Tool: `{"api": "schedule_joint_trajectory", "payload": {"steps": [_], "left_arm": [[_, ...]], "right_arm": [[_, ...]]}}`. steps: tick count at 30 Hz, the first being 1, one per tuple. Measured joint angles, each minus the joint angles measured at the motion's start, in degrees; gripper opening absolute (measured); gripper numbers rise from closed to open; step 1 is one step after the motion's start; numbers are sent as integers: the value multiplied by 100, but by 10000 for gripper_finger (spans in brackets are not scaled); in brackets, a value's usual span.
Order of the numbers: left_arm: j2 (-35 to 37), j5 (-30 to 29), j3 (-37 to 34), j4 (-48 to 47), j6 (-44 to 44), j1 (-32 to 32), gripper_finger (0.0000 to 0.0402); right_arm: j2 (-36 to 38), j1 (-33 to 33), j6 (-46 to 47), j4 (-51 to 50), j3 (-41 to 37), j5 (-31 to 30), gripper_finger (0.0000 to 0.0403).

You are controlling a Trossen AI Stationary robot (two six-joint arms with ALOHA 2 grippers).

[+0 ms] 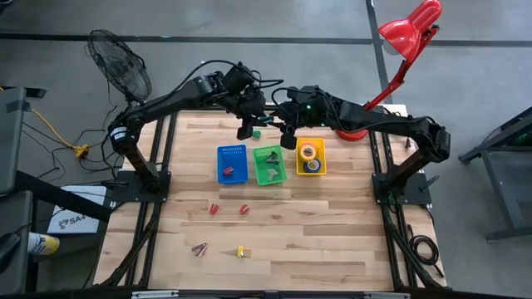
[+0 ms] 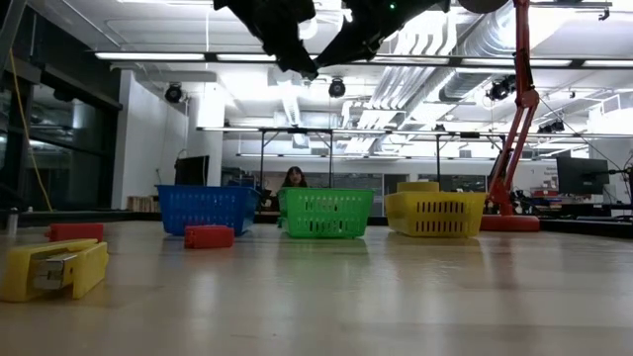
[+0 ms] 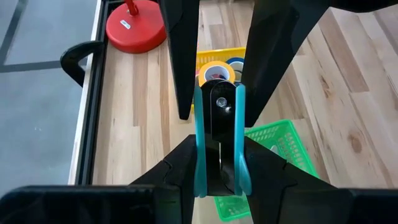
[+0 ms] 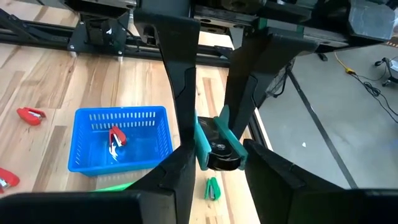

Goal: Pick and place Stapler, Stapler remover, tape
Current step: Put the blue staple remover into the green bin

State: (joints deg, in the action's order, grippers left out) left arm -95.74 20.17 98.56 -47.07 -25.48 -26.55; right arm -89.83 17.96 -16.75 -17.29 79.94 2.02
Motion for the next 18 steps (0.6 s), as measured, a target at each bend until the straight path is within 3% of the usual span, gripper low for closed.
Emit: {"api": "schedule_joint_trajectory", "payload": {"steps": [9,18], "left_arm": [[0,30,0,30,-22,4,100],[0,46,0,25,-45,9,100]], "right_arm": [[-2,0,97,-1,0,35,122],[-6,4,131,-9,0,273,85]]}}
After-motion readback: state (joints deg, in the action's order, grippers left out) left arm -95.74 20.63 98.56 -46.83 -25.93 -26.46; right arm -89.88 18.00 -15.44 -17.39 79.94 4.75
